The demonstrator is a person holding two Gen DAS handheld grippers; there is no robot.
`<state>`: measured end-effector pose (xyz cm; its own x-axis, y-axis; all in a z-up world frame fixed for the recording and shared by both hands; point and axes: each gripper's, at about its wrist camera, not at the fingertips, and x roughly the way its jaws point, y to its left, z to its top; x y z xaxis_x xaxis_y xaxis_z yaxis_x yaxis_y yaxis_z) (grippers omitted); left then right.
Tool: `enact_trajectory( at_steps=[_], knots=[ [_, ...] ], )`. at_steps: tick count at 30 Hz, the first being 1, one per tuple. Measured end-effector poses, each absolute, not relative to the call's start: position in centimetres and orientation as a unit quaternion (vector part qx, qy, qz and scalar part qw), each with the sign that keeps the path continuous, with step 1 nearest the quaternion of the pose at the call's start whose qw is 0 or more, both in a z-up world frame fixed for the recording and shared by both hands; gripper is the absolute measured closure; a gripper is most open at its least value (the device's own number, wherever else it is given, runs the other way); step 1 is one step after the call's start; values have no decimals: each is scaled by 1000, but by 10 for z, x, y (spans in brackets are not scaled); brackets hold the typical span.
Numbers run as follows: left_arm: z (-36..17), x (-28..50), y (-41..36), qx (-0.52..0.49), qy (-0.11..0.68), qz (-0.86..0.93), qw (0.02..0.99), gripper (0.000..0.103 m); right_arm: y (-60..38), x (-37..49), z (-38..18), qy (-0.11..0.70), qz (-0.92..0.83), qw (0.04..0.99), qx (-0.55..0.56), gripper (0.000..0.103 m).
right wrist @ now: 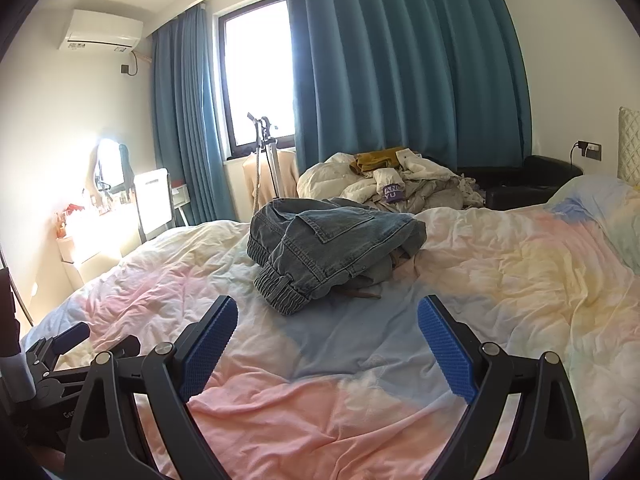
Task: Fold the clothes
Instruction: 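Move both grippers toward the bundled blue jeans on the bed, then grasp the jeans' elastic cuff with the left gripper and lift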
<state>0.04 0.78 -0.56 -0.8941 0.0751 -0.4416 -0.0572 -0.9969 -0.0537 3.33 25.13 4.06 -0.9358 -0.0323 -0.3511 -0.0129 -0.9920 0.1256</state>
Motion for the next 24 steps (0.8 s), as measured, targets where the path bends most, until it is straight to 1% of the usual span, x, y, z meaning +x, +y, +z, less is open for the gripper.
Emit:
enact_trajectory(
  at_steps=[2,10,16,20,24],
  knots=[
    [-8,1,12,-231,-13,972,37,0,251,31,40,-59,-981,-3,186,10],
    [-9,-13,37,-227,42,971,65,0,270,26,38,-87,-975,-35,201,10],
    [-11,-50,66,-229,84,965,94,0,295,21,37,-115,-968,-72,212,10],
    [-30,-85,92,-245,127,955,112,0,311,14,32,-133,-964,-86,213,10],
    [-51,-117,120,-248,173,948,97,0,325,4,20,-173,-956,-82,221,10]
  ],
)
